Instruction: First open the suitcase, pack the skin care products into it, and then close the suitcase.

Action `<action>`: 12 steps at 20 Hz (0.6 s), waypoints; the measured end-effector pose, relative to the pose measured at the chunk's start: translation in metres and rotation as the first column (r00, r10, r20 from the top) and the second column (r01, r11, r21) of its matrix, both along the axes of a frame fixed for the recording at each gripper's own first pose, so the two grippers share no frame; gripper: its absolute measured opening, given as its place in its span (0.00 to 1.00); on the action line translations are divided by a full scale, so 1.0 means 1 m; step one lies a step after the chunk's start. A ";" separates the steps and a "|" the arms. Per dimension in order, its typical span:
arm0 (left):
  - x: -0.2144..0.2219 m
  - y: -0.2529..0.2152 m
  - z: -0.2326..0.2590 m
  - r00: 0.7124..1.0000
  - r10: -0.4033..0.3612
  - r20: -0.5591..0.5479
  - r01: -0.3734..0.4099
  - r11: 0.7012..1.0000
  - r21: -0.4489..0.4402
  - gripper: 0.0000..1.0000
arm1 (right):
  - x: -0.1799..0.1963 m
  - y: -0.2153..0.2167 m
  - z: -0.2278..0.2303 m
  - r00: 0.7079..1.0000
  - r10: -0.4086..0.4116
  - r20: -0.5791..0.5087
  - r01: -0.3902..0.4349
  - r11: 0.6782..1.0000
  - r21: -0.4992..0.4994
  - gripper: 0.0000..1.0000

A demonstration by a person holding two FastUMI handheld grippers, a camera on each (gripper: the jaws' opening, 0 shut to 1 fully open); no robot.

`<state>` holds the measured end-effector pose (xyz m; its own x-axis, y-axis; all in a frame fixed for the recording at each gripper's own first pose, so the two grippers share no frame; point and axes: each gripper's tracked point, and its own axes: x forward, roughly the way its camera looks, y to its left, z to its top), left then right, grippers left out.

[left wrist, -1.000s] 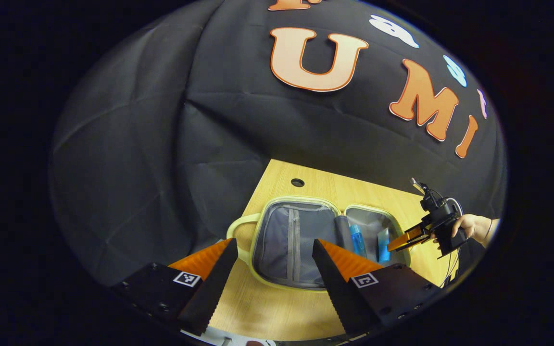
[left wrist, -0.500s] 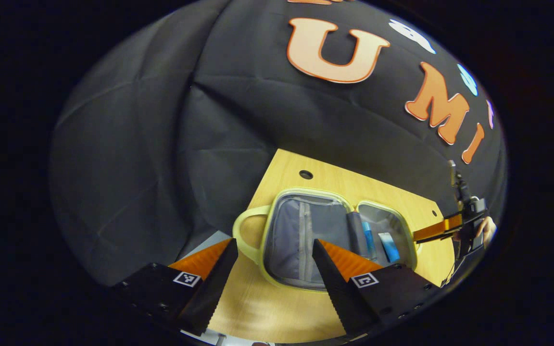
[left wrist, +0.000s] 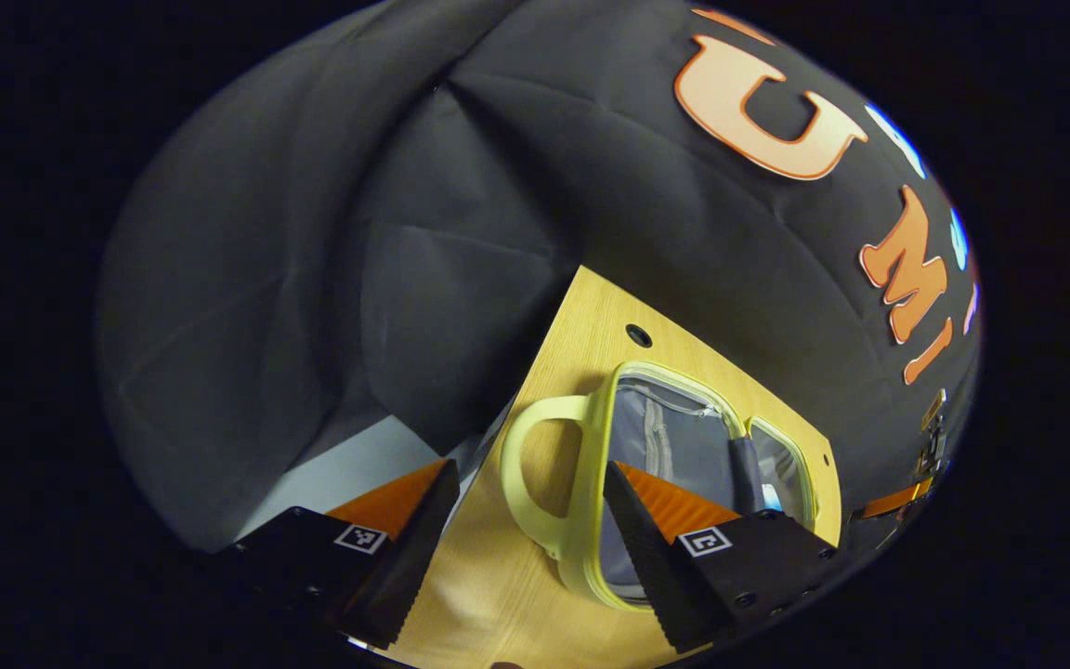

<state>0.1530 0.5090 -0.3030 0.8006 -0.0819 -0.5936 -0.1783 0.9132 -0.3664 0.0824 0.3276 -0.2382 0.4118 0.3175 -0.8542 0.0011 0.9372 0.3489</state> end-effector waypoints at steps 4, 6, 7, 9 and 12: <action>0.021 0.003 -0.012 0.998 0.038 0.056 -0.029 0.987 -0.158 0.97 | -0.011 -0.026 -0.003 0.999 -0.052 -0.014 0.051 0.998 -0.031 0.96; 0.029 0.008 -0.021 0.995 0.088 0.056 -0.074 0.973 -0.220 0.95 | -0.017 -0.027 -0.003 0.995 -0.086 -0.039 0.086 0.996 -0.008 0.96; 0.032 0.008 -0.029 0.993 0.106 0.043 -0.092 0.964 -0.249 0.94 | -0.019 -0.025 -0.001 0.994 -0.099 -0.050 0.100 0.995 0.015 0.96; 0.038 0.000 -0.037 0.993 0.117 0.031 -0.102 0.945 -0.311 0.94 | -0.023 -0.028 -0.004 0.991 -0.117 -0.060 0.118 0.993 0.023 0.96; 0.052 0.006 -0.038 0.980 0.190 0.059 -0.157 0.920 -0.359 0.71 | -0.025 -0.038 -0.008 0.988 -0.137 -0.065 0.138 0.990 0.001 0.95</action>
<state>0.2050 0.5146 -0.3405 0.8700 -0.1265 -0.4765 -0.2731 0.6810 -0.6794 0.0577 0.2895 -0.2460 0.3956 0.2663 -0.8790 0.1527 0.9246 0.3489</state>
